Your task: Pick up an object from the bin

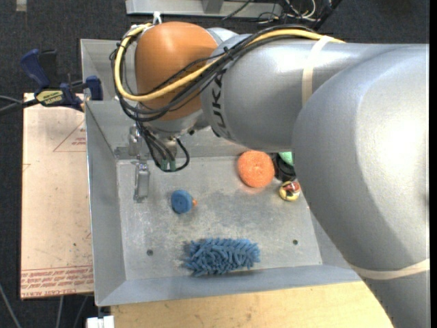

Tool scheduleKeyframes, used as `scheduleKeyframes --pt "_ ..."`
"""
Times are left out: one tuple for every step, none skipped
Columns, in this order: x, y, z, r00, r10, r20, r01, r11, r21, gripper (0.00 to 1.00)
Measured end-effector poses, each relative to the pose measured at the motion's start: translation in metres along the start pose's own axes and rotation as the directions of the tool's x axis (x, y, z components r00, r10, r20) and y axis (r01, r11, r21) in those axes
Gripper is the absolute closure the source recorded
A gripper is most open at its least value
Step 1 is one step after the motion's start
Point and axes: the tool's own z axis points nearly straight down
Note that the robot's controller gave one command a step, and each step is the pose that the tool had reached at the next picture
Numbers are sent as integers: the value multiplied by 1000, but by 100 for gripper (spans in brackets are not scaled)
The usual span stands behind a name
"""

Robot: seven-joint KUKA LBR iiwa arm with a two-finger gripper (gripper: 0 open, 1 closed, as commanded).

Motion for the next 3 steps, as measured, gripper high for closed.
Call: scheduleKeyframes --pt "-1 -1 -5 1000 4 6 -4 1000 -1 0" --pt "52 -73 78 999 -48 4 48 999 -1 0" --pt "26 -92 76 922 -386 4 386 922 1 0"
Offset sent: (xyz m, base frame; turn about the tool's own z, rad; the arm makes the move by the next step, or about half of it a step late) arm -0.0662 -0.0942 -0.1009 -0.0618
